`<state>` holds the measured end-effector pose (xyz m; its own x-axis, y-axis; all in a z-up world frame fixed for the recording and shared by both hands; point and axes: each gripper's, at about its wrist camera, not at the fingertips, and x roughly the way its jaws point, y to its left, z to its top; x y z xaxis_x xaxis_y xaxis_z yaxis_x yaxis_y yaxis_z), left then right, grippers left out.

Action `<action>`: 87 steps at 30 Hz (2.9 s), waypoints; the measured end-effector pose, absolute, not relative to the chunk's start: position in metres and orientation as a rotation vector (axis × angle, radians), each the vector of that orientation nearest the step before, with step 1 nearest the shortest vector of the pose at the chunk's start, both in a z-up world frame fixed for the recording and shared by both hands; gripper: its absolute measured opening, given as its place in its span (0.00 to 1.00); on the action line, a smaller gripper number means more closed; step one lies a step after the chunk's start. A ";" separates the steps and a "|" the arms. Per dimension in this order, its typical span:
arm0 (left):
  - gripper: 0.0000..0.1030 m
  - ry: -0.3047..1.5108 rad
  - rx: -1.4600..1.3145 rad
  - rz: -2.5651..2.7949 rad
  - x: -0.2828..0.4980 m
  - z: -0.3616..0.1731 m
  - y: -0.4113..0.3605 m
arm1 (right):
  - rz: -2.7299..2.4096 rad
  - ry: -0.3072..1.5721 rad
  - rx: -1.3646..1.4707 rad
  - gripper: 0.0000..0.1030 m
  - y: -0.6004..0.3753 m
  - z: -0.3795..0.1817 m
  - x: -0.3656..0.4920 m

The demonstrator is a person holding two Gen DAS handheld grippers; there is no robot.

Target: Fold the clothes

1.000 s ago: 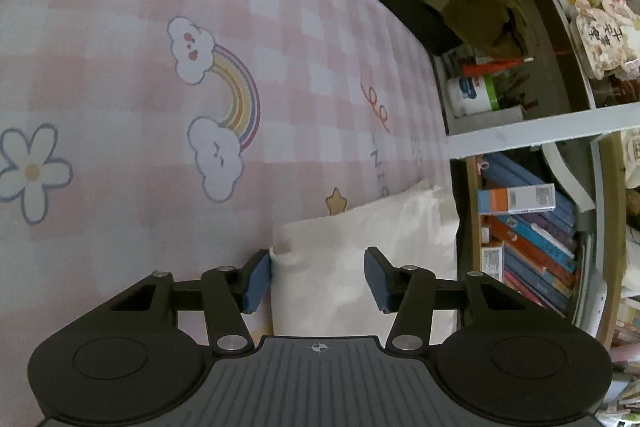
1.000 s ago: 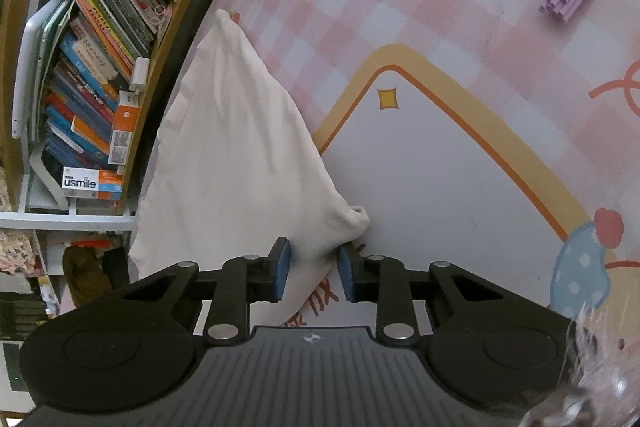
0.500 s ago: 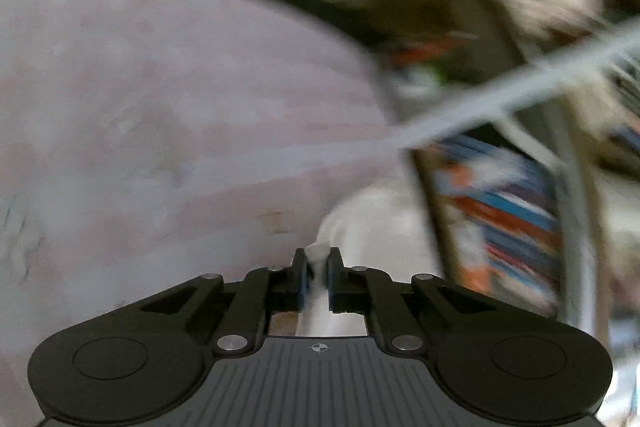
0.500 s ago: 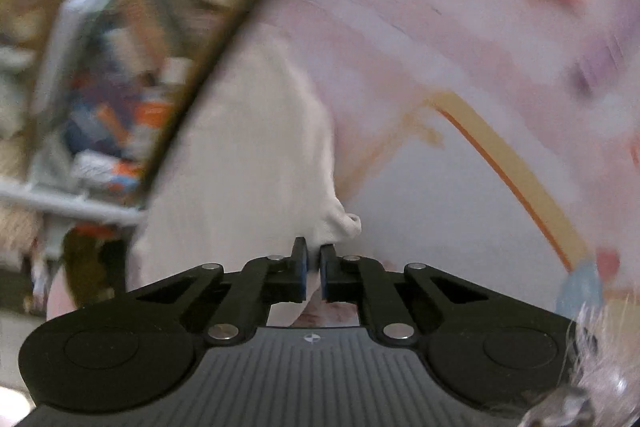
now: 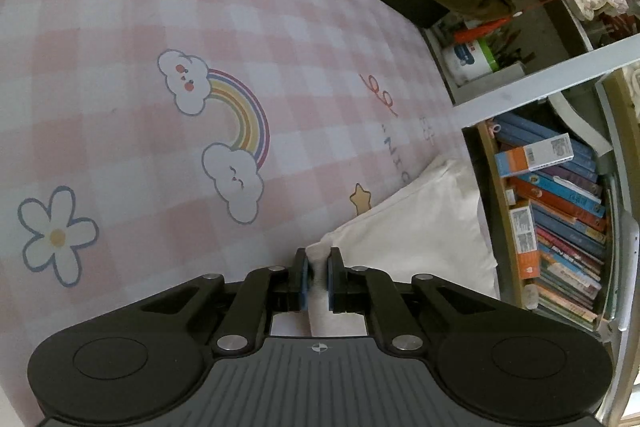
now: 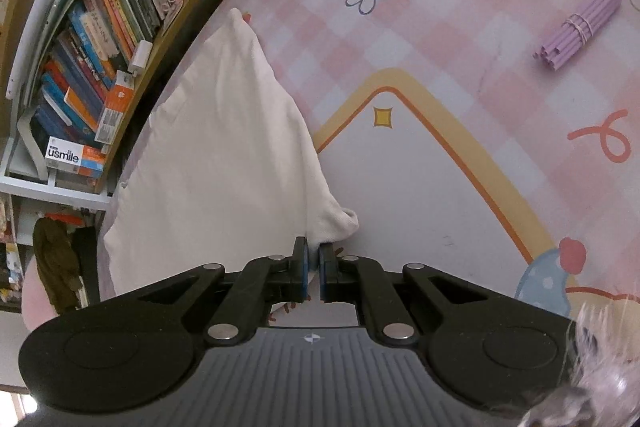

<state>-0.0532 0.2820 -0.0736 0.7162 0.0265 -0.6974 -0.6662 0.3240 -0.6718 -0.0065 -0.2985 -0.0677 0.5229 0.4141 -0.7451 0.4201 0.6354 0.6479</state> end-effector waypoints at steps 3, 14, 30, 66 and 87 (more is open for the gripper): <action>0.10 0.652 -1.177 0.491 -0.054 -0.075 0.284 | -0.004 1.066 0.921 0.06 -0.296 -0.067 -0.004; 0.14 0.654 -1.234 0.462 -0.056 -0.080 0.292 | -0.038 0.965 0.691 0.38 -0.286 -0.038 -0.010; 0.15 0.729 -1.328 0.301 -0.054 -0.092 0.323 | 0.268 0.849 0.179 0.58 -0.122 0.002 -0.012; 0.68 0.827 -0.991 -0.005 -0.038 -0.058 0.380 | 0.737 0.826 -0.558 0.58 0.199 -0.027 -0.020; 0.78 0.912 -1.319 -0.200 -0.002 -0.095 0.365 | 0.707 0.827 -0.387 0.12 0.187 0.001 -0.006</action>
<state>-0.0017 0.3655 -0.0954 0.6513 -0.6048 -0.4583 -0.3577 0.2880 -0.8883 -0.0064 0.1869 0.0010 0.4710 0.4168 -0.7774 -0.7032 0.7096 -0.0456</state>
